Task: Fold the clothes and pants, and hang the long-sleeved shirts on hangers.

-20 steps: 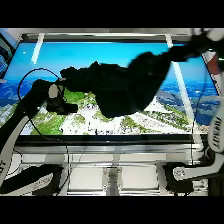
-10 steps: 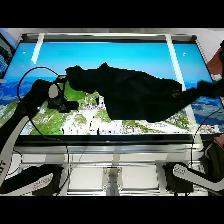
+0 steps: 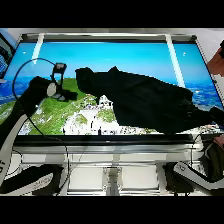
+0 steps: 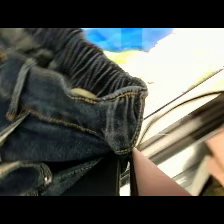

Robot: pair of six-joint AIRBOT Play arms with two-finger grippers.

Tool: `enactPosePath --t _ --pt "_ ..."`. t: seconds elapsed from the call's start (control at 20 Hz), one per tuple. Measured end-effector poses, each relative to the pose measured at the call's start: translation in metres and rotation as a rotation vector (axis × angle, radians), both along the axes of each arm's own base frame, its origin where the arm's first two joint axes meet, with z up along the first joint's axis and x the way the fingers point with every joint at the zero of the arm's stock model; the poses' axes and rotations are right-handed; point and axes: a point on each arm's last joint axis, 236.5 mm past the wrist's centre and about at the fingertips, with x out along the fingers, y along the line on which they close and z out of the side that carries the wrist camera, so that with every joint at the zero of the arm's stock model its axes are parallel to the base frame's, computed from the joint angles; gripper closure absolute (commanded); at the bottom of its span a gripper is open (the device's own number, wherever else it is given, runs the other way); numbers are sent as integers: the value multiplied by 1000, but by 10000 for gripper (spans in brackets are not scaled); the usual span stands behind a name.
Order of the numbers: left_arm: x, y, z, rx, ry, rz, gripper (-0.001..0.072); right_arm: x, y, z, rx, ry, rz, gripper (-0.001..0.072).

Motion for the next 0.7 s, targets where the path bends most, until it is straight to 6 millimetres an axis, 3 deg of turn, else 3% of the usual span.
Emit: enactPosePath --t 0.1,0.25,0.5,0.7 --pt "29 -7 28 -41 -129 -7 414 -8 -10 -5 -6 -10 -49 665" --pt "67 -29 48 -163 -207 -2 396 -4 -10 -8 10 -52 -84 664" --pt "113 -83 3 -350 -99 -42 393 9 -1 -9 42 -99 -86 665" --pt "140 -105 -43 -407 -28 -46 343 12 3 -9 55 -110 -87 664"
